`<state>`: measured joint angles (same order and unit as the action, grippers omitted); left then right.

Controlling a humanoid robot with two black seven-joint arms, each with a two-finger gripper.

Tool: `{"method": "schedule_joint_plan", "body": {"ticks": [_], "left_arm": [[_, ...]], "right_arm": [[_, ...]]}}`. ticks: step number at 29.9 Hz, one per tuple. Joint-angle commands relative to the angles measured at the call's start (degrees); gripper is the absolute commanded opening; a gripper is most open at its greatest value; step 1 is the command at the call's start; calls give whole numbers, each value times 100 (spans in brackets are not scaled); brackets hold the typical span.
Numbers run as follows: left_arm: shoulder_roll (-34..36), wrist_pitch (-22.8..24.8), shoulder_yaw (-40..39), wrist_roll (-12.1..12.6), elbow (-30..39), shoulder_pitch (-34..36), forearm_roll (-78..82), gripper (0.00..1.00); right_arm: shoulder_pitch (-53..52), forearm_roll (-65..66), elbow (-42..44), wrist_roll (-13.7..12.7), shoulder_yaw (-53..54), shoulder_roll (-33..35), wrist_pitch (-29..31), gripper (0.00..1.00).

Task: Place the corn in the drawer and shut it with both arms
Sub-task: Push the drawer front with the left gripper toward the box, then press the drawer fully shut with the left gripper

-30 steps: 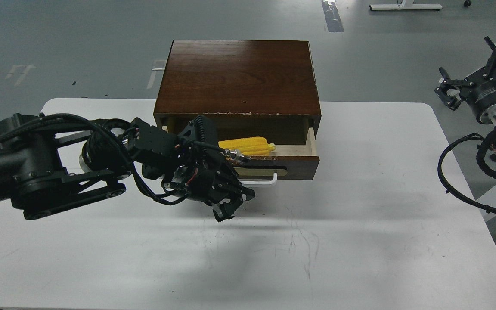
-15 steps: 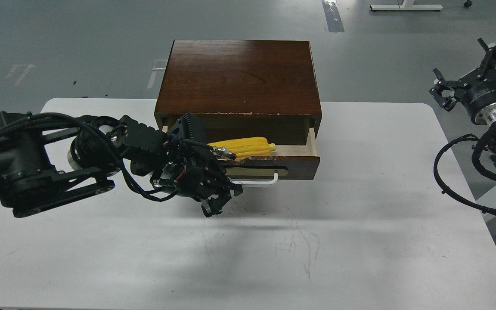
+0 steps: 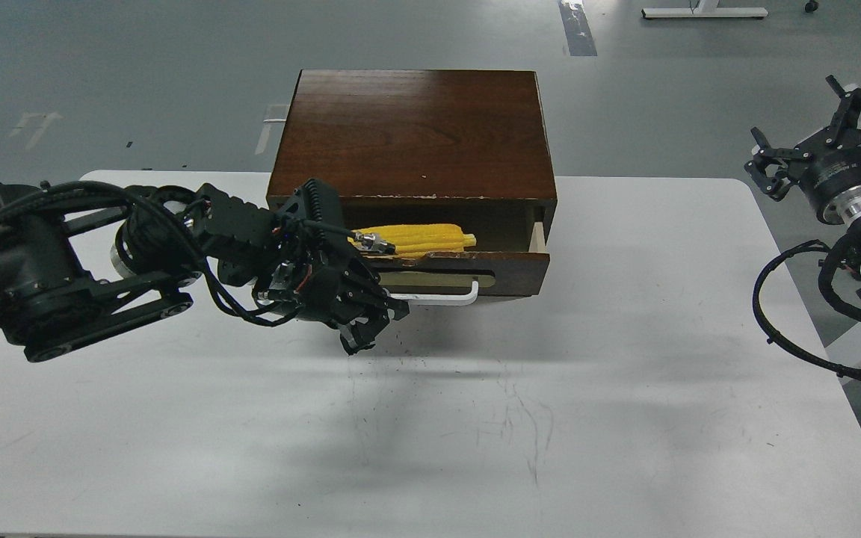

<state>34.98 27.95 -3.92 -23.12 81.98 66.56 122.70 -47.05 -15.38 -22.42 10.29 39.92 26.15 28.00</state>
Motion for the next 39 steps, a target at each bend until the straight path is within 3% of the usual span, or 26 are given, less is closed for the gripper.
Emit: {"method": "schedule_joint_plan", "body": {"ticks": [1, 20, 39], "left_arm": [[-43, 5, -3, 0, -287, 6, -18, 0], [-211, 5, -4, -26, -990, 59, -71, 0], [-202, 5, -56, -105, -912, 85, -80, 0]], "right_arm": [[20, -9, 1, 0, -2, -4, 0, 100], [64, 0, 1, 8, -28, 5, 0, 100], [99, 0, 1, 9, -72, 13, 0, 100]]}}
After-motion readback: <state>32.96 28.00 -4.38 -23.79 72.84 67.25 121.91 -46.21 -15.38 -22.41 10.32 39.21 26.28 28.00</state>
